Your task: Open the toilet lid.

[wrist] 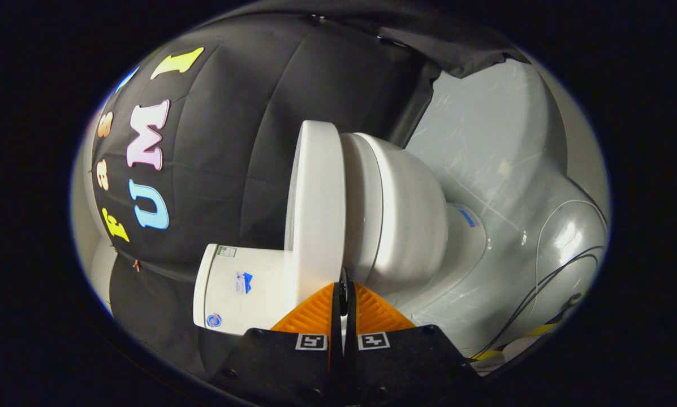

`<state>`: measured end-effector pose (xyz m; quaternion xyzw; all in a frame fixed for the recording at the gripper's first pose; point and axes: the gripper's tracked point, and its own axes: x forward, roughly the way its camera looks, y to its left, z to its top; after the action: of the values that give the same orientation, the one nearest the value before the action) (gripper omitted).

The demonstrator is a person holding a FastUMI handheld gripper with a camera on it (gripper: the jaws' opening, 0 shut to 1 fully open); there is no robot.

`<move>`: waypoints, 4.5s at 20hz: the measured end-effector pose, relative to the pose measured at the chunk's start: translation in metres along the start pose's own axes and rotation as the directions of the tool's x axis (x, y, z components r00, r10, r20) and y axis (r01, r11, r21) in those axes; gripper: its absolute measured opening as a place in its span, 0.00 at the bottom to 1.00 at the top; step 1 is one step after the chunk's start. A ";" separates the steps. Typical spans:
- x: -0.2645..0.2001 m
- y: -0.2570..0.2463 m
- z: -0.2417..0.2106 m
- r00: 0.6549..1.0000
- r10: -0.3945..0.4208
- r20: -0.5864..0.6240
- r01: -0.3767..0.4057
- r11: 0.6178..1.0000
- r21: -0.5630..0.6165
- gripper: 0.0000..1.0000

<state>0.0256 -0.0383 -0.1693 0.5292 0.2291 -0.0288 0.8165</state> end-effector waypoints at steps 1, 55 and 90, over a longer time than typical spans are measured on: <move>-0.001 0.002 0.001 1.000 -0.009 0.011 0.009 1.000 -0.004 0.05; -0.032 0.248 -0.072 0.984 -0.127 0.126 0.175 0.825 -0.538 0.06; 0.031 0.360 -0.199 0.940 -0.211 0.270 0.339 0.457 -0.822 0.06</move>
<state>0.0889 0.3006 0.0580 0.0070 0.2420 -0.0769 0.9672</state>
